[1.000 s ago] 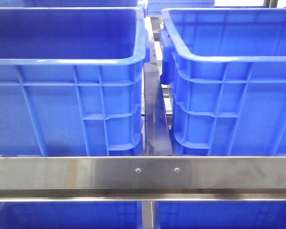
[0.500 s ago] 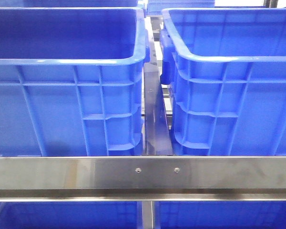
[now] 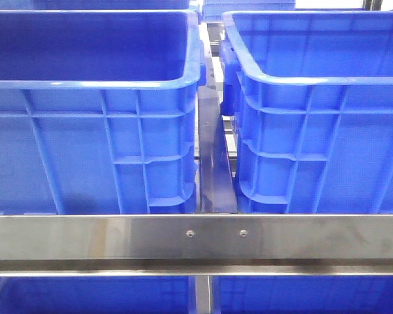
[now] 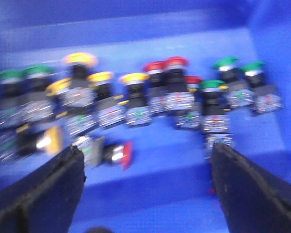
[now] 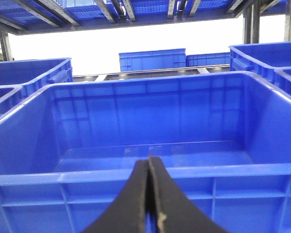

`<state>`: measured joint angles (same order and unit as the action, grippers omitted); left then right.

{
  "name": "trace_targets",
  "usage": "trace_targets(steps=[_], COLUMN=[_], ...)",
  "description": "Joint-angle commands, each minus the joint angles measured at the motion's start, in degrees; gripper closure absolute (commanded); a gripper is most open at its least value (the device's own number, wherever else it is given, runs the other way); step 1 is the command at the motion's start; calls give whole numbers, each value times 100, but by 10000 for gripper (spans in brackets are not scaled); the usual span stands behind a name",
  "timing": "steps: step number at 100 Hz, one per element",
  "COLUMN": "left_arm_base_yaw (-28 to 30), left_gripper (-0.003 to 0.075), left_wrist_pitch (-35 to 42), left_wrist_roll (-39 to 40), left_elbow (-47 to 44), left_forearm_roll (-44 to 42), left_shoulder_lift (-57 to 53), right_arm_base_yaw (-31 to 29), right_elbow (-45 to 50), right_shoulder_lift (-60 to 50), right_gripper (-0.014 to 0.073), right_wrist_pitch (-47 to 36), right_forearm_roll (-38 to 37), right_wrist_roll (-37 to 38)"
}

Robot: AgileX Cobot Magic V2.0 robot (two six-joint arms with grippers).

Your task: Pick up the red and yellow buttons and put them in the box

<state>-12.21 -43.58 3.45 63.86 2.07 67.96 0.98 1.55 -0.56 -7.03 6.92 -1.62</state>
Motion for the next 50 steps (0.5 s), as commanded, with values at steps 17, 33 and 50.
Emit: trace_targets(steps=[17, 33, 50], left_arm_base_yaw=[-306, -356, -473], left_gripper=[205, 205, 205], left_wrist_pitch=[361, 261, 226], left_wrist_roll=[-7, -7, -33], left_elbow=[1059, 1534, 1869], left_forearm_roll=[73, 73, 63], left_shoulder_lift=[1335, 2127, 2686], right_arm_base_yaw=[-14, -14, -14], right_elbow=[-110, -110, -110], right_shoulder_lift=[-147, -147, -147], right_gripper=[662, 662, 662], right_wrist_pitch=[-424, -424, -424], right_forearm_roll=[-48, -48, -48], right_wrist_roll=[-31, -31, -31])
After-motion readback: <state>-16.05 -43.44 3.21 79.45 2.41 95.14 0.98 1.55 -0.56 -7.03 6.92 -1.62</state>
